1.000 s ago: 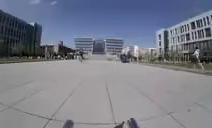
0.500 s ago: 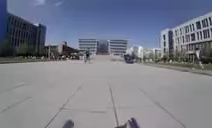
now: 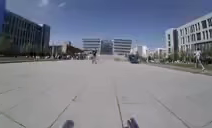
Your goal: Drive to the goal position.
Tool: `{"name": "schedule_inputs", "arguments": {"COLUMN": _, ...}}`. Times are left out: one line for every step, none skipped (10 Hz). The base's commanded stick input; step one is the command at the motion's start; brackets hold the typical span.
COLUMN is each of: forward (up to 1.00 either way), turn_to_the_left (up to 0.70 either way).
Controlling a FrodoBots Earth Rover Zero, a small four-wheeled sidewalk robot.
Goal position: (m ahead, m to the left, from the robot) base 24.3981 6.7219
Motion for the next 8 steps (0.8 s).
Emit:
{"name": "schedule_inputs", "arguments": {"forward": 0.0, "turn_to_the_left": 0.0}}
{"name": "schedule_inputs", "arguments": {"forward": 0.0, "turn_to_the_left": 0.0}}
{"name": "schedule_inputs", "arguments": {"forward": 0.0, "turn_to_the_left": 0.0}}
{"name": "schedule_inputs", "arguments": {"forward": 0.0, "turn_to_the_left": 0.0}}
{"name": "schedule_inputs", "arguments": {"forward": 0.0, "turn_to_the_left": 0.0}}
{"name": "schedule_inputs", "arguments": {"forward": 0.19, "turn_to_the_left": 0.0}}
{"name": "schedule_inputs", "arguments": {"forward": 1.0, "turn_to_the_left": 0.0}}
{"name": "schedule_inputs", "arguments": {"forward": 1.0, "turn_to_the_left": 0.0}}
